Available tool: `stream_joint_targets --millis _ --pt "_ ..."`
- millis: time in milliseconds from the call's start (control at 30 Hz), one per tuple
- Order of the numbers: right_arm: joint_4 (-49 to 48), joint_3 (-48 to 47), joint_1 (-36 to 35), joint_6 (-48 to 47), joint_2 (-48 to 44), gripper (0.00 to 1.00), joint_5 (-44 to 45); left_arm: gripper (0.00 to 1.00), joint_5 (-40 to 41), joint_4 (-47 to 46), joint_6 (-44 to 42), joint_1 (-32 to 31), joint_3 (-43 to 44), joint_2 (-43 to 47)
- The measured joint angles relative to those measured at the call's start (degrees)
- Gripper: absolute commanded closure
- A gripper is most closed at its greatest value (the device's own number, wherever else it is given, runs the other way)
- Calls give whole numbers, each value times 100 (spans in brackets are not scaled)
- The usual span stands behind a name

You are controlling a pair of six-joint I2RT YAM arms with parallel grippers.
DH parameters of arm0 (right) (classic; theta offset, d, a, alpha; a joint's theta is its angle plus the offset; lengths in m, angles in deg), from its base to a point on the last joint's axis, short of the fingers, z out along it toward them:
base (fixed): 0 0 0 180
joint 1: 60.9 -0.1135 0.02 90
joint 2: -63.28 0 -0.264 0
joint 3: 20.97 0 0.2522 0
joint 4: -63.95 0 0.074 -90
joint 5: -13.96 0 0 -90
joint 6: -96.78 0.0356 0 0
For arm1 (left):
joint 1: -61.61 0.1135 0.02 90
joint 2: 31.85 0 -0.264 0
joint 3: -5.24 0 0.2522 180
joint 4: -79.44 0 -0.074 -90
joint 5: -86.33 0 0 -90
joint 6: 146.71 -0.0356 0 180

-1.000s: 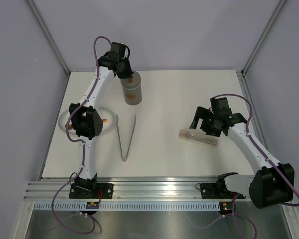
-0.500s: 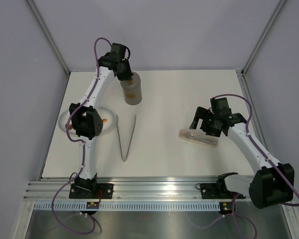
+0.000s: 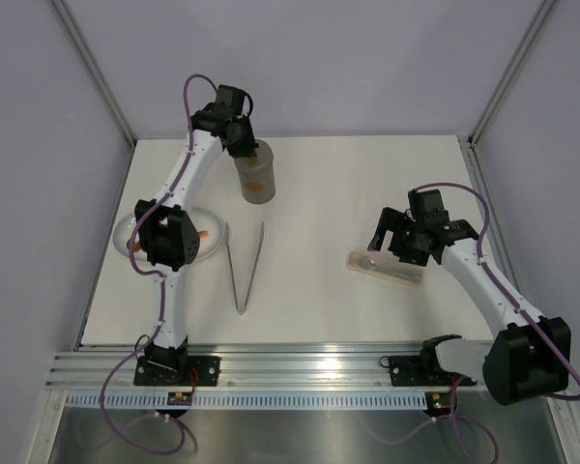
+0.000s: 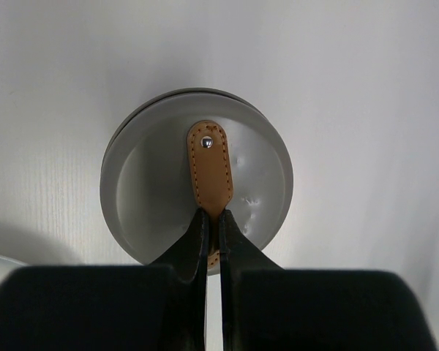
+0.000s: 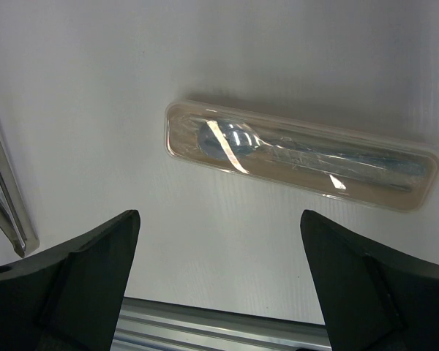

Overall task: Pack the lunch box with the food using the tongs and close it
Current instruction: Close the box lid on the packing box.

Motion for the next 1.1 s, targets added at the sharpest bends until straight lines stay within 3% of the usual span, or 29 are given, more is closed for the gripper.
stream_joint_targets --millis 633,1100 --pt "0 0 0 0 0 1 0 100 50 -70 -11 -2 -46 2" --pt "0 0 0 0 0 1 -4 100 -94 -284 0 -2 -651 372"
